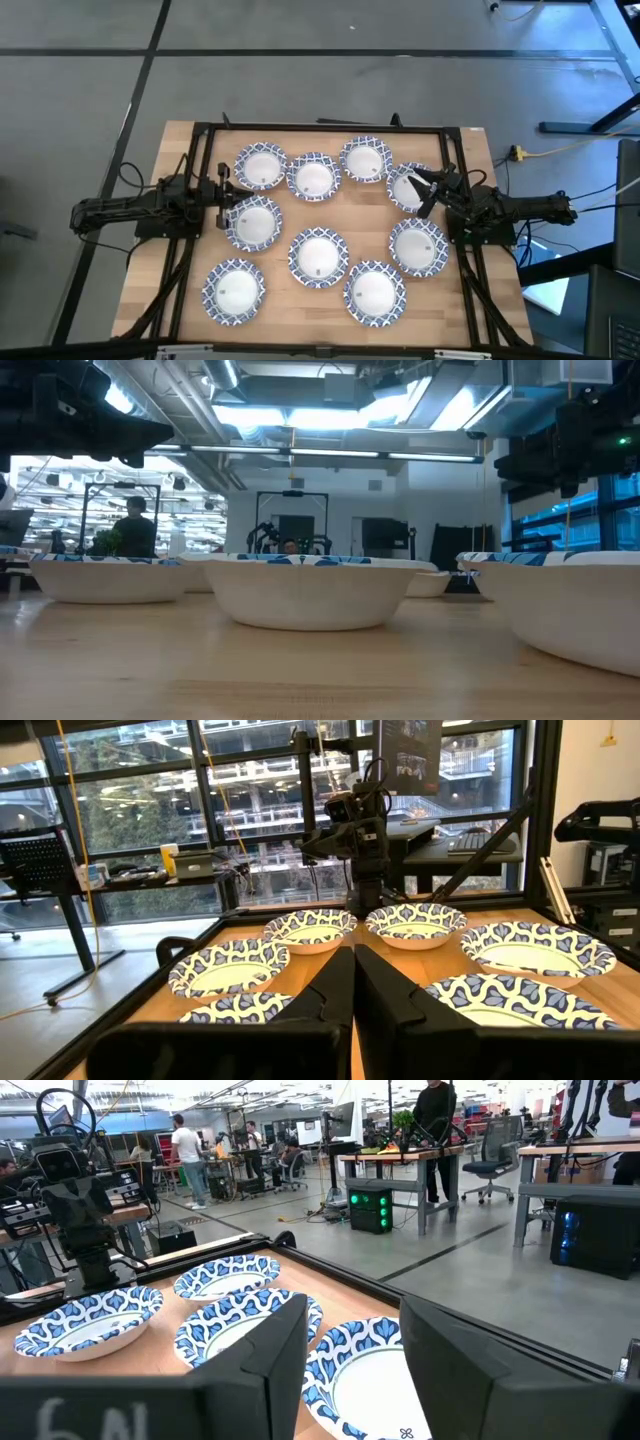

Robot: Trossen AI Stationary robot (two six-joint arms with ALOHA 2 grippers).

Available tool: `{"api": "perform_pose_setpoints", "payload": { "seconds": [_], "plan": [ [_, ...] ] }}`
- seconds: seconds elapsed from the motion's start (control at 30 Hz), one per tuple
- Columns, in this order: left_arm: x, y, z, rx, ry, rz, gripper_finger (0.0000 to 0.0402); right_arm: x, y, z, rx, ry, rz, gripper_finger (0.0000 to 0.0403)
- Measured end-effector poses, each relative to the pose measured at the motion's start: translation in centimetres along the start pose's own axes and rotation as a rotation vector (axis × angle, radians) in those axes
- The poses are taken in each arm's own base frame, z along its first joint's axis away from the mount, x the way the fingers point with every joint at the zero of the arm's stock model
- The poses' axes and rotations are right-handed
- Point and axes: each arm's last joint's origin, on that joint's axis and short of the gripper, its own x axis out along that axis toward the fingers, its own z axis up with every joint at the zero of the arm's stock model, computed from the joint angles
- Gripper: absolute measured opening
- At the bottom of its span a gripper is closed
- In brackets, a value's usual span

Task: Nest bowls inside each other

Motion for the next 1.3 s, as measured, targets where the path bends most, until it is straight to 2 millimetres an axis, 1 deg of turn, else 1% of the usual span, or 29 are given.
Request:
{"api": "perform_pose_setpoints", "payload": {
  "seconds": [0.27,0.77,0.9,1.07,1.3],
  "plan": [
    [0.0,0.0,0.0,0.000,0.000,0.000,0.0000,0.0,0.0,0.3,0.023,-0.027,0.002,0.0162],
    [0.0,0.0,0.0,0.000,0.001,0.000,0.0000,0.0,0.1,0.4,0.052,-0.030,0.014,0.0162],
    [0.0,0.0,0.0,0.000,0.000,0.000,0.0000,0.0,0.0,0.5,-0.015,-0.044,0.004,0.0162],
    [0.0,0.0,0.0,0.000,0.000,0.000,0.0000,0.0,-0.1,1.3,-0.067,-0.107,-0.012,0.0162],
    [0.0,0.0,0.0,0.000,0.000,0.000,0.0000,0.1,-0.4,1.4,-0.061,-0.121,-0.045,0.0162]
  ]
}}
